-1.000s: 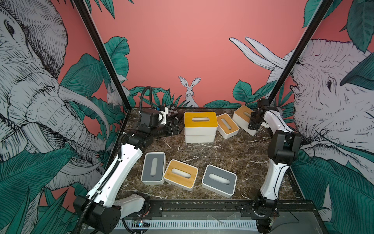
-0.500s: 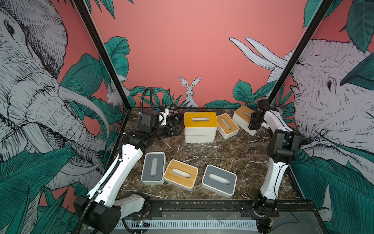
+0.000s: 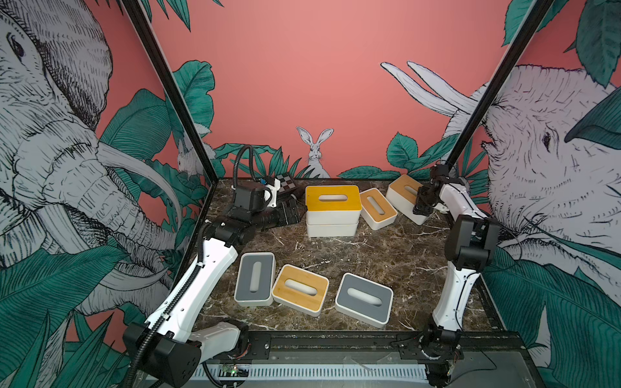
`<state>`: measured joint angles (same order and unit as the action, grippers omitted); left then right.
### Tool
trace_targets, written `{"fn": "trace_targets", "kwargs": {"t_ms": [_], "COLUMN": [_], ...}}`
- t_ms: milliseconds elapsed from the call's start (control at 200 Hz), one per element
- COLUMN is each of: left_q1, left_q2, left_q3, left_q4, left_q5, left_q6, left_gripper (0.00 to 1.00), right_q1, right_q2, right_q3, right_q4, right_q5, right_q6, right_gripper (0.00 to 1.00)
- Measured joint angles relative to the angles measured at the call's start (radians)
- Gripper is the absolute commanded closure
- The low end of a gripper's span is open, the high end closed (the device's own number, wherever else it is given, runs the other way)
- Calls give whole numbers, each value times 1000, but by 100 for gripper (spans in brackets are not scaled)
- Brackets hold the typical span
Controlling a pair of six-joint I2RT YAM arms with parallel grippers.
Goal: Stack the tissue boxes
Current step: Pick up the tissue box from the center of the board.
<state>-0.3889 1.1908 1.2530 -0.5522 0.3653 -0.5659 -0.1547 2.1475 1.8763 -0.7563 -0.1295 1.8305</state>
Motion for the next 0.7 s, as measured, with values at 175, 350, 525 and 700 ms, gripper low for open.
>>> {"fn": "trace_targets", "kwargs": {"t_ms": [175,350,525,700], "left_q1": [0,0,0,0], "left_q2": [8,8,8,8], "left_q3": [-9,-26,-43,-44], "left_q4": [6,16,26,28], "left_q5": [2,2,2,1], "left_q6": [-6,-16,-22,-23], "left_gripper": [0,0,0,0], "right_q1": [-11,-19,-36,-37], "right_q2": [8,17,58,59], "right_q3": [-6,-29,-32,-39], "right_q4": [24,68,100,113], "right_q5": [-39,-60,-95,-101], "right_q6": [-3,-6,-24,-41], "right_gripper": [23,24,17,22]}}
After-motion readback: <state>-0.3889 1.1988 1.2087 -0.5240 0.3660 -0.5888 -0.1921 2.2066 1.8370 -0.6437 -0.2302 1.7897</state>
